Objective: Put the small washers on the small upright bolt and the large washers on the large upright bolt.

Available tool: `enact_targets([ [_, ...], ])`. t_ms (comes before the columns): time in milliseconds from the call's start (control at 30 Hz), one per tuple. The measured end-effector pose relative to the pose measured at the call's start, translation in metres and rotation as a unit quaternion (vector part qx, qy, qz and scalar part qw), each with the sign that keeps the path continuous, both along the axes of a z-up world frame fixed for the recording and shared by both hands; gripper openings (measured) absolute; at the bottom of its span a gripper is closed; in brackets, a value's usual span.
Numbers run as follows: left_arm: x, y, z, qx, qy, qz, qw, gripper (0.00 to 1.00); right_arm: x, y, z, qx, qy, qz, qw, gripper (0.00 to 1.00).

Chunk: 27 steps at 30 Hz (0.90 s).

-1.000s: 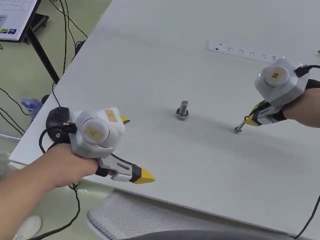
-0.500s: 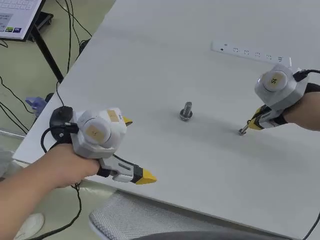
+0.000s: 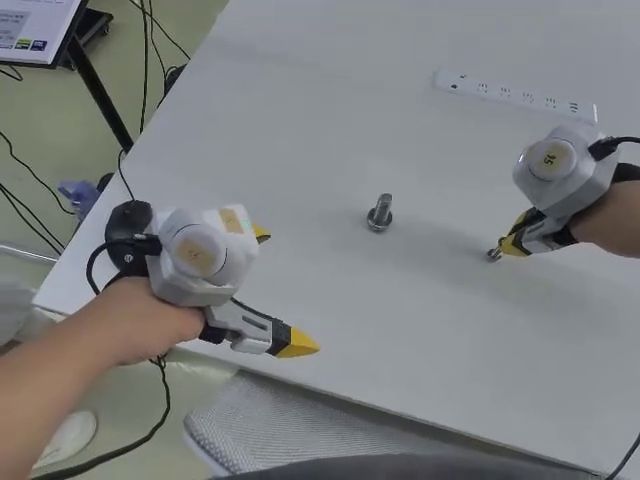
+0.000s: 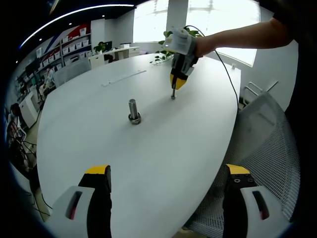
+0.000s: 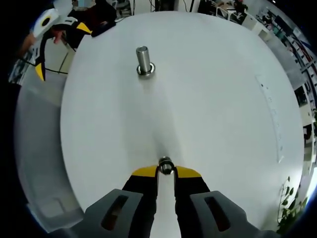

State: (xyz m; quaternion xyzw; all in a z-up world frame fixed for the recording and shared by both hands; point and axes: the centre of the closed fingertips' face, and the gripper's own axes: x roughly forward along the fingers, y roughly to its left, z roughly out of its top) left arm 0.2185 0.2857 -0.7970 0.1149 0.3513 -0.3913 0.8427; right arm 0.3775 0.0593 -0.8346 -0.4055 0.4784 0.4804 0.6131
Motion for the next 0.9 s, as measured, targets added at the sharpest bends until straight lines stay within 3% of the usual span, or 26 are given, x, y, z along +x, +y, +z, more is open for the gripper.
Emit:
enact_targets([
  [400,-0.003,0.003,-0.005,-0.001,0.007,0.003,1.0,0.92,0.001,0.0,-0.02,-0.011,0.005,0.012,0.9999,0.13],
  [900,-0.004,0.0,-0.008,-0.002,0.011,0.002,0.9999,0.91,-0.001,-0.002,-0.024,-0.017,0.013,0.008,0.9997,0.13],
])
